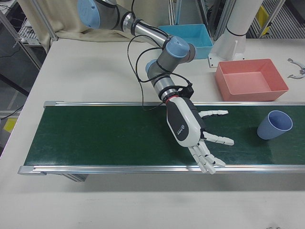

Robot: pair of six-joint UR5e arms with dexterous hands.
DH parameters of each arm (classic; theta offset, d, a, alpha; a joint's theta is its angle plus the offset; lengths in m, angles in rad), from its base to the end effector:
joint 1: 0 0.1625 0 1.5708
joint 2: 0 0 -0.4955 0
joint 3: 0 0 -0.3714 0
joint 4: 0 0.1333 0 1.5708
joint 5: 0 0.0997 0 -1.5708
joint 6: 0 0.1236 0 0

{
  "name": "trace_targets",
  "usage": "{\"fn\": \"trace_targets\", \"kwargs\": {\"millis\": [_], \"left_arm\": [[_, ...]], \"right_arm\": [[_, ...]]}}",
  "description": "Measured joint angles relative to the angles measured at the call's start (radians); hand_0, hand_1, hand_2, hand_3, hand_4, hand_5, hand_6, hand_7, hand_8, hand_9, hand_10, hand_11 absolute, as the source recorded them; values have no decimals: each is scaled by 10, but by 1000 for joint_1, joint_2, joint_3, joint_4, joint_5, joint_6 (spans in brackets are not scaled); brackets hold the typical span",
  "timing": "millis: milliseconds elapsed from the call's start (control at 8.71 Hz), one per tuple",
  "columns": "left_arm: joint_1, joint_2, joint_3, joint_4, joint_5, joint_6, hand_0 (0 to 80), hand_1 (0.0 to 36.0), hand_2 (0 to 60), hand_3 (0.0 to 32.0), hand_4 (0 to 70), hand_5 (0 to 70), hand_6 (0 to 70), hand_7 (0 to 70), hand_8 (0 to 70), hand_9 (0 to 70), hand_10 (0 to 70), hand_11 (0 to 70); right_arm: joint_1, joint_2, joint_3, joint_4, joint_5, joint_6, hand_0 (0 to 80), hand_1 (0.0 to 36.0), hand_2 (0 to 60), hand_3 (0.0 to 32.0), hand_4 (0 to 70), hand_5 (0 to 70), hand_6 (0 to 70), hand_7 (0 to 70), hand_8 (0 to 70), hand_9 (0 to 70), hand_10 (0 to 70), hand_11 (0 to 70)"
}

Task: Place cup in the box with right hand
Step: 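Swing the right hand over the belt toward the light blue cup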

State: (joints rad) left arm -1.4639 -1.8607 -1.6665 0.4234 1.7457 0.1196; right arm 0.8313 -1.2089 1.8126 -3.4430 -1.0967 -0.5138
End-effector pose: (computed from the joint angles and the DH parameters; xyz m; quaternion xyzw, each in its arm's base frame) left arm -0.0468 -0.6121 0.6019 -0.0585 0.6914 -0.7061 0.1413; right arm -0.2749 -0.5829 0.4775 0.0501 -0.7937 0.5775 0.1846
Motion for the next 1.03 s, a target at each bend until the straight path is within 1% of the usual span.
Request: {"fn": "trace_targets", "kwargs": {"millis": [115, 230, 459, 574, 689, 803, 918, 1033], "left_arm": [[0, 0, 0, 0, 0, 0, 0, 0, 0, 0, 0, 0, 0, 0, 0, 0, 0, 0], [-1, 0, 0, 0, 0, 0, 0, 0, 0, 0, 0, 0, 0, 0, 0, 0, 0, 0], [-1, 0, 1, 0, 0, 0, 0, 0, 0, 0, 0, 0, 0, 0, 0, 0, 0, 0], [-1, 0, 1, 0, 0, 0, 0, 0, 0, 0, 0, 0, 0, 0, 0, 0, 0, 0], [-1, 0, 1, 0, 0, 0, 0, 0, 0, 0, 0, 0, 0, 0, 0, 0, 0, 0], [0, 0, 1, 0, 0, 0, 0, 0, 0, 0, 0, 0, 0, 0, 0, 0, 0, 0], [0, 0, 1, 0, 0, -1, 0, 0, 0, 0, 0, 0, 0, 0, 0, 0, 0, 0], [0, 0, 1, 0, 0, -1, 0, 0, 0, 0, 0, 0, 0, 0, 0, 0, 0, 0]], "right_arm": [[-1, -7, 25, -35, -3, 3, 520, 98, 0, 158, 224, 43, 23, 178, 19, 54, 3, 19], [-1, -29, 54, -59, -6, 7, 519, 94, 0, 160, 209, 43, 20, 162, 19, 50, 0, 14], [1, -93, 84, -74, -7, 41, 516, 80, 0, 142, 207, 42, 17, 136, 19, 45, 4, 20], [6, -124, 88, -76, -7, 69, 517, 80, 0, 112, 215, 43, 20, 134, 22, 48, 10, 28], [19, -145, 91, -77, -8, 91, 520, 90, 0, 28, 247, 44, 34, 158, 20, 52, 17, 40], [36, -165, 94, -74, -9, 113, 520, 94, 0, 0, 265, 47, 58, 210, 23, 64, 28, 56], [43, -189, 94, -69, -9, 130, 519, 89, 0, 0, 258, 48, 63, 213, 27, 66, 35, 66], [48, -208, 94, -60, -9, 144, 518, 84, 0, 0, 243, 48, 58, 179, 26, 58, 42, 76]]}}
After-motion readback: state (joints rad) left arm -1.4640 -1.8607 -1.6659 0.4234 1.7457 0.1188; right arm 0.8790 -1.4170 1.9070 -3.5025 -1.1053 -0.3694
